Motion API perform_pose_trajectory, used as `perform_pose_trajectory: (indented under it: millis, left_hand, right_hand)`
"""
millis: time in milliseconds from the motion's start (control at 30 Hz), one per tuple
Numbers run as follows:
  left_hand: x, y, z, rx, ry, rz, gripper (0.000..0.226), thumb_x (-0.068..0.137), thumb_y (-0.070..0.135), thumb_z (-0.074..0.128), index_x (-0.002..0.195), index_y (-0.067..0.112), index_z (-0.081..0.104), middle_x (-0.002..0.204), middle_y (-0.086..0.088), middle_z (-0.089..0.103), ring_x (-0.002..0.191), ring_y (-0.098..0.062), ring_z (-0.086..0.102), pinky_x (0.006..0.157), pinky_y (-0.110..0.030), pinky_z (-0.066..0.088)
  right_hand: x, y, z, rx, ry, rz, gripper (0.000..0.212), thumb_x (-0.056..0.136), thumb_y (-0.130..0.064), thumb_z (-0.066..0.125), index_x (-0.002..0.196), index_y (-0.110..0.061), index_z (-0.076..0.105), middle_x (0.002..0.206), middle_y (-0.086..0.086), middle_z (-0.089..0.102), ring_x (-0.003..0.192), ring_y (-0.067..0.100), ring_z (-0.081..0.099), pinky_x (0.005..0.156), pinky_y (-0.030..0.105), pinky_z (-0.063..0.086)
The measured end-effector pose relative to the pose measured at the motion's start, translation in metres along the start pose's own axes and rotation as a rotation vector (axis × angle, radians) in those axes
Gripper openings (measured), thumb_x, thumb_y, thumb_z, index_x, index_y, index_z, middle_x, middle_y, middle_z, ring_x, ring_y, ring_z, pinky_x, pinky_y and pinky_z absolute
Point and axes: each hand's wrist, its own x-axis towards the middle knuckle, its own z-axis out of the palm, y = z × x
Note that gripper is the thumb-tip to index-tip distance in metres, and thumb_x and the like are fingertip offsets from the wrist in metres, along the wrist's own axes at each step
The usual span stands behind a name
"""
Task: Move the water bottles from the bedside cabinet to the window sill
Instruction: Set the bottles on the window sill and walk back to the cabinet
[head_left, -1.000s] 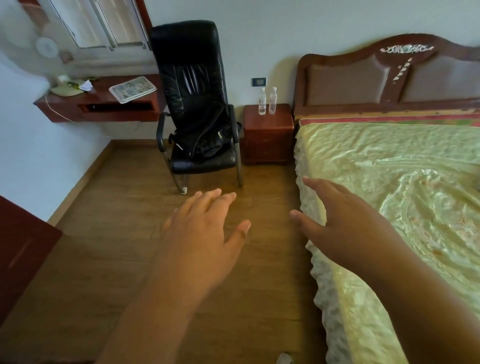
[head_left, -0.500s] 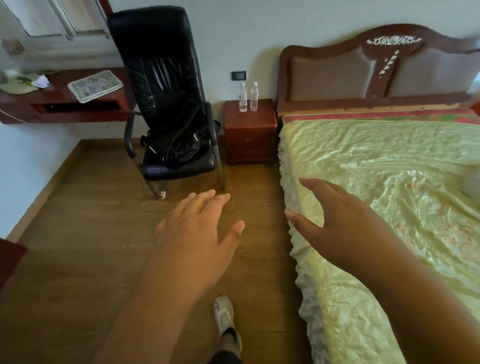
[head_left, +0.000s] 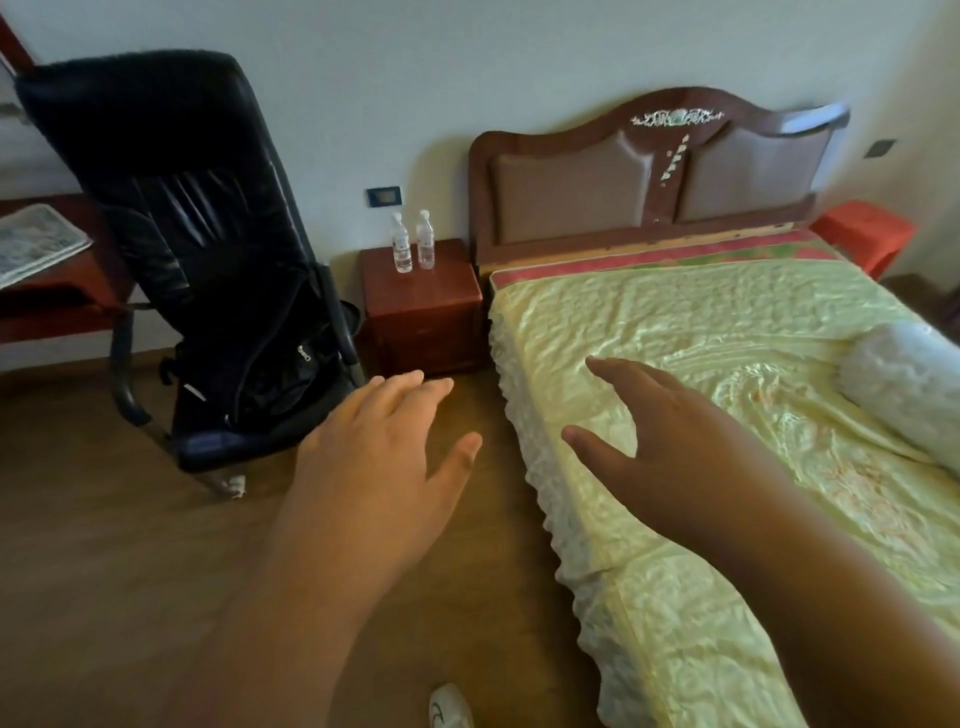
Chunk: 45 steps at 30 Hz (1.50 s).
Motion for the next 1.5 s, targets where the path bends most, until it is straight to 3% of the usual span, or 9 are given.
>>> perform_pose_trajectory:
  millis: [367,667,833,1100,1500]
  left_hand:
    - [0.122,-0.03,-0.021,0.002,-0.007,0.025,0.064,0.092,0.069,0.032,0.152,0.046,0.023,0.161,0.021,0.021,0.15,-0.007,0.014,0.118,-0.043,0.025]
    - [0.23,-0.031,-0.03,0.062,0.013,-0.09,0.066,0.091,0.069,0.031,0.152,0.045,0.021,0.161,0.02,0.022,0.15,-0.007,0.015,0.12,-0.044,0.028]
    - [0.287,-0.025,-0.047,0.091,0.104,-0.162,0.069,0.089,0.07,0.027,0.152,0.044,0.025,0.159,0.02,0.026,0.15,-0.008,0.018,0.117,-0.044,0.032]
    - [0.35,-0.024,-0.04,0.089,0.078,-0.211,0.071,0.087,0.071,0.023,0.153,0.044,0.022,0.161,0.02,0.023,0.151,-0.006,0.014,0.119,-0.039,0.03]
    - [0.506,-0.08,-0.036,0.038,0.035,-0.098,0.066,0.093,0.068,0.034,0.153,0.043,0.023,0.16,0.019,0.026,0.149,-0.008,0.02,0.118,-0.041,0.03]
  right_hand:
    - [0.122,-0.018,0.002,0.012,0.017,-0.007,0.07,0.093,-0.063,0.05,0.154,-0.041,0.026,0.159,-0.02,0.031,0.143,0.011,0.039,0.111,0.037,0.041]
    - [0.266,-0.007,-0.01,0.045,-0.038,-0.125,0.072,0.094,-0.063,0.05,0.156,-0.037,0.025,0.159,-0.017,0.033,0.141,0.011,0.041,0.109,0.033,0.04]
    - [0.351,-0.003,-0.028,0.086,-0.026,-0.202,0.071,0.093,-0.062,0.053,0.155,-0.036,0.03,0.158,-0.014,0.037,0.141,0.014,0.043,0.109,0.036,0.041]
    - [0.425,-0.004,-0.027,0.052,-0.087,-0.276,0.071,0.092,-0.066,0.051,0.154,-0.04,0.027,0.16,-0.016,0.032,0.143,0.013,0.04,0.109,0.035,0.041]
    - [0.548,-0.026,-0.019,-0.01,-0.077,-0.123,0.072,0.093,-0.065,0.05,0.156,-0.039,0.025,0.161,-0.016,0.031,0.146,0.01,0.035,0.112,0.036,0.038]
